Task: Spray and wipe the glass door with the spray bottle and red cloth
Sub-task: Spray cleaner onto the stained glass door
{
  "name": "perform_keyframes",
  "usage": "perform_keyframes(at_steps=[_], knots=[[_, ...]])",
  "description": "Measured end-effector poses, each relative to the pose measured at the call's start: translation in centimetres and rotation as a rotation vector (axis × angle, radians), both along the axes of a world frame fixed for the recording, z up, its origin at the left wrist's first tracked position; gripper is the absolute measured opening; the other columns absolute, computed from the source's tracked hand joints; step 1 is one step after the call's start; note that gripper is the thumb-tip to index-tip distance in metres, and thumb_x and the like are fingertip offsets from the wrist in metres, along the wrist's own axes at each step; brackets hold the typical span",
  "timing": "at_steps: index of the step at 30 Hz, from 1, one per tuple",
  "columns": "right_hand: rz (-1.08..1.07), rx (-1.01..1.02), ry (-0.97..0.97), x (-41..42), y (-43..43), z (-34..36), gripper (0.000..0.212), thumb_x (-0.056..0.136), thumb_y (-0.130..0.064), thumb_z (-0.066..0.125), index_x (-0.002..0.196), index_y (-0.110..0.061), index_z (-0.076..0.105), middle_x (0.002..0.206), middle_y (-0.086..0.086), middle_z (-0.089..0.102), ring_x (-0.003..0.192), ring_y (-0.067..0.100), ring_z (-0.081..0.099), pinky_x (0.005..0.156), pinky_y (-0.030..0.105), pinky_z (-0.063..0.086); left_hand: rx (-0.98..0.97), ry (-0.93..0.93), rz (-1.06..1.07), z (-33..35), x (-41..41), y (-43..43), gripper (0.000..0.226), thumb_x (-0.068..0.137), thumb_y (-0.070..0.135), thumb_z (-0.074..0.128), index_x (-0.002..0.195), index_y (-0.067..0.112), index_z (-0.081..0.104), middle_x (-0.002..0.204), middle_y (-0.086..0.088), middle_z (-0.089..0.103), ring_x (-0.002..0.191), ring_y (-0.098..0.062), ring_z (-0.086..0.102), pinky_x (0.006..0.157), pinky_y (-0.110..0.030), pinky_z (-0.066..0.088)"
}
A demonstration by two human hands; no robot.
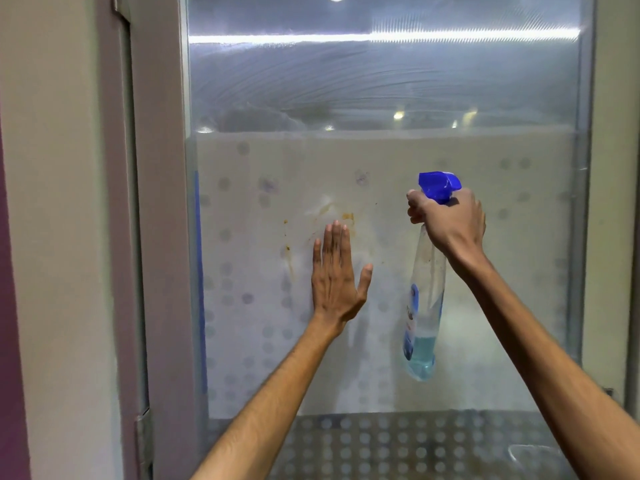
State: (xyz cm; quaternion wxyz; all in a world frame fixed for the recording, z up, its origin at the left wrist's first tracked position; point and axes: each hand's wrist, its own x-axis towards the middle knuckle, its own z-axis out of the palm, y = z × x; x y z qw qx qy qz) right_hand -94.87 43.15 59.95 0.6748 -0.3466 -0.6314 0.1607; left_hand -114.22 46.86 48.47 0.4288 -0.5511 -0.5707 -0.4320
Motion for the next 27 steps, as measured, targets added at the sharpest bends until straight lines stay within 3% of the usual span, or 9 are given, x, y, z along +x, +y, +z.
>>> perform_keyframes(at_steps=[7,12,17,20,27], knots=[[-0.069,-0.005,-0.051,2.1,1.4,1.3,0.034,0.076,-0.035,0.055,0.069,-0.006,0.071,0.066,0.005,0.073,0.074,0.027,0.071,0.072,0.034,0.052,0.031,-0.019,0.041,1.4,1.5,0.4,0.077,0.097,0.047,0.035,0.156,0.000,0.016,0.167,-0.013,0.009,0.155,-0.023,0.003,0.126,-0.038,-0.002],[-0.122,0.003,-0.019,3.4,2.0,1.1,0.047,0.066,-0.040,0.046,0.074,0.004,0.061,0.079,0.023,0.071,0.079,0.042,0.065,0.084,0.043,0.053,0.040,0.015,0.037,1.5,2.3,0.9,0.077,0.098,0.046,0.037,0.157,0.001,0.014,0.167,-0.013,0.008,0.155,-0.024,0.003,0.126,-0.038,-0.002],[-0.084,0.033,-0.032,4.6,2.8,0.8,0.042,0.069,-0.039,0.051,0.070,-0.001,0.068,0.065,0.010,0.072,0.073,0.034,0.069,0.083,0.042,0.055,0.050,0.015,0.017,1.9,3.7,1.6,0.078,0.097,0.045,0.039,0.157,0.001,0.013,0.167,-0.014,0.007,0.155,-0.024,0.001,0.127,-0.039,0.000],[-0.045,-0.009,-0.046,5.4,3.5,0.4,0.035,0.074,-0.036,0.058,0.071,-0.005,0.073,0.073,0.012,0.075,0.079,0.032,0.071,0.086,0.043,0.055,0.042,0.012,0.009,1.7,4.6,1.9,0.079,0.097,0.045,0.040,0.156,0.000,0.013,0.166,-0.015,0.007,0.155,-0.025,0.001,0.127,-0.040,0.001],[-0.002,-0.085,0.001,8.0,4.3,0.1,0.024,0.074,-0.032,0.062,0.064,-0.014,0.074,0.071,0.003,0.076,0.081,0.024,0.073,0.090,0.043,0.055,0.018,0.001,0.012,0.8,6.5,3.1,0.079,0.097,0.046,0.037,0.157,0.001,0.011,0.167,-0.014,0.004,0.155,-0.025,0.001,0.127,-0.041,0.001]])
